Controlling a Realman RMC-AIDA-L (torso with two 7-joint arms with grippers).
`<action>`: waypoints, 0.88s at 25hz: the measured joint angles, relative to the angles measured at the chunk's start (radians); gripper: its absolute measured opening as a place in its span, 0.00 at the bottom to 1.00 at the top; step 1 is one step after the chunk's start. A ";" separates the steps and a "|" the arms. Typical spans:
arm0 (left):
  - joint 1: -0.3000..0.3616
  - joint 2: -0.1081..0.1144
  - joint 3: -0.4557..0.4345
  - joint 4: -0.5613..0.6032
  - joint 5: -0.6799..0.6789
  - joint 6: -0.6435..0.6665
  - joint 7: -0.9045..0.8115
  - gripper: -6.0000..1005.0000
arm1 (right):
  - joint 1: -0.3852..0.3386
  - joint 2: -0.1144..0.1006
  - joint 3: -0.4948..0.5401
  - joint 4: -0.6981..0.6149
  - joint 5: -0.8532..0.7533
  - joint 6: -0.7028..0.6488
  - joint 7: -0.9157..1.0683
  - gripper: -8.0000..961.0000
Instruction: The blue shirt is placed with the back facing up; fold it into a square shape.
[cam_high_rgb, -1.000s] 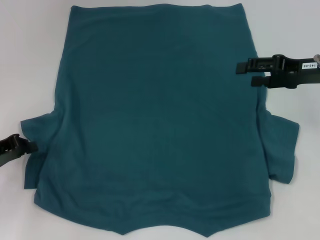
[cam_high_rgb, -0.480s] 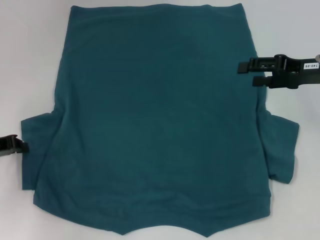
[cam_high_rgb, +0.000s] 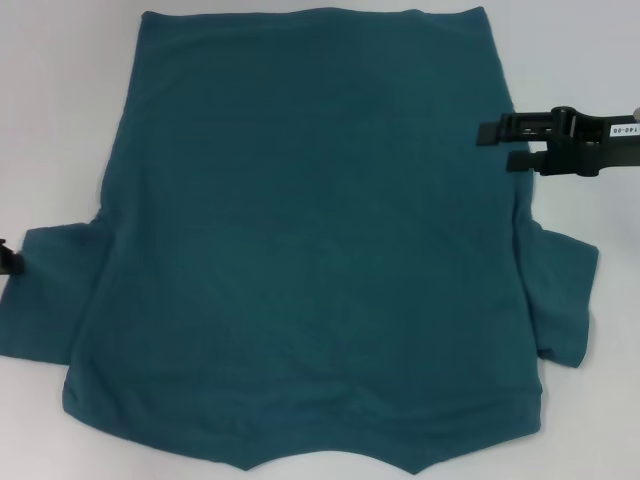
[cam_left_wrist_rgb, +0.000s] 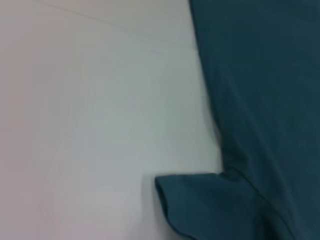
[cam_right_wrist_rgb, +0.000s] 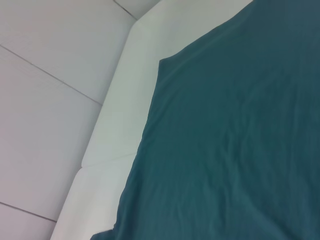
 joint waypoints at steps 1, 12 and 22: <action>-0.009 0.006 0.001 0.004 0.025 0.000 -0.006 0.00 | 0.000 -0.001 0.000 0.000 0.000 0.000 0.001 0.89; -0.091 0.035 0.009 0.034 0.173 0.013 -0.036 0.00 | 0.000 -0.004 0.000 0.000 0.001 0.000 0.004 0.89; -0.142 0.043 0.044 0.085 0.250 0.093 -0.058 0.00 | 0.001 -0.006 0.000 -0.001 0.001 0.000 0.004 0.89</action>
